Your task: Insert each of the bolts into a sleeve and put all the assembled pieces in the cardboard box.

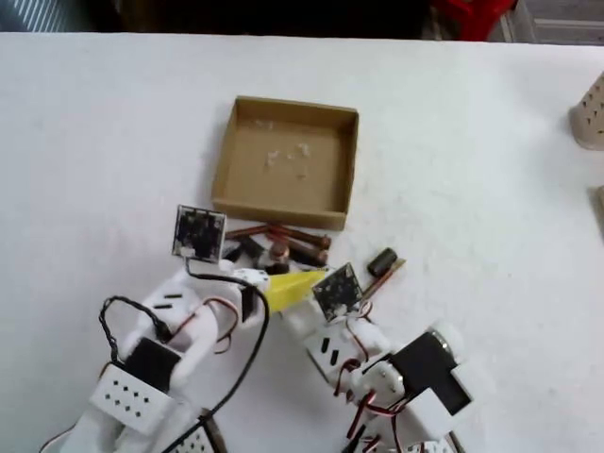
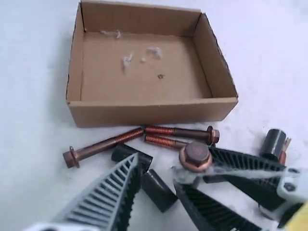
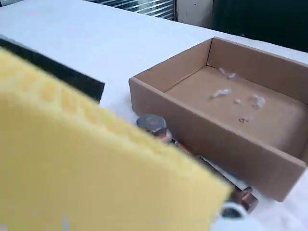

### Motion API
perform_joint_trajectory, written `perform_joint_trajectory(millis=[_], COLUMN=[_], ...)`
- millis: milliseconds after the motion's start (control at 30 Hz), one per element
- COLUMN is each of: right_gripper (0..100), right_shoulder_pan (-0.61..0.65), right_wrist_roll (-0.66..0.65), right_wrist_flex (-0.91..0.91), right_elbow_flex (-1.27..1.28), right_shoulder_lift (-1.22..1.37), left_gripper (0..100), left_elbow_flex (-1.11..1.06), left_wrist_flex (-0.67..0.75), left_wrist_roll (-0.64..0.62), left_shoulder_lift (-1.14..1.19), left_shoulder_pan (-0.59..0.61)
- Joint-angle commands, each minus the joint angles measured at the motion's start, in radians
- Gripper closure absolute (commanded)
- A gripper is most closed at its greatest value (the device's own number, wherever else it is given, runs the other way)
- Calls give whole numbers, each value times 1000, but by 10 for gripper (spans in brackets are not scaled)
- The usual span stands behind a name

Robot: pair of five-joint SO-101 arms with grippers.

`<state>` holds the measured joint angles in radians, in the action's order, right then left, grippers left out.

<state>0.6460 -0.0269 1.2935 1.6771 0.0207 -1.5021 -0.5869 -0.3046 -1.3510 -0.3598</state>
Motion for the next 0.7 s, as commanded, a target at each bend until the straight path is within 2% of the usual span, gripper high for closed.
perform_joint_trajectory(millis=[0,133,400,533,600,667], right_gripper=[981,981,981,981,981,981], right_shoulder_pan=[-10,-10,-10,-10,-10,-10], right_wrist_roll=[0,0,0,0,0,0], right_wrist_flex=[27,27,27,27,27,27], right_elbow_flex=[3,3,3,3,5,6], right_shoulder_lift=[-4,-4,-4,-4,-4,-4], left_gripper=[478,478,483,486,526,616], left_elbow_flex=[69,98,226,230,232,235], left_wrist_flex=[-64,-63,-71,-71,-66,-64], left_wrist_roll=[23,5,-193,-210,-212,-212], left_shoulder_lift=[-16,-16,-16,-16,-16,-18], left_shoulder_pan=[16,67,170,208,225,246])
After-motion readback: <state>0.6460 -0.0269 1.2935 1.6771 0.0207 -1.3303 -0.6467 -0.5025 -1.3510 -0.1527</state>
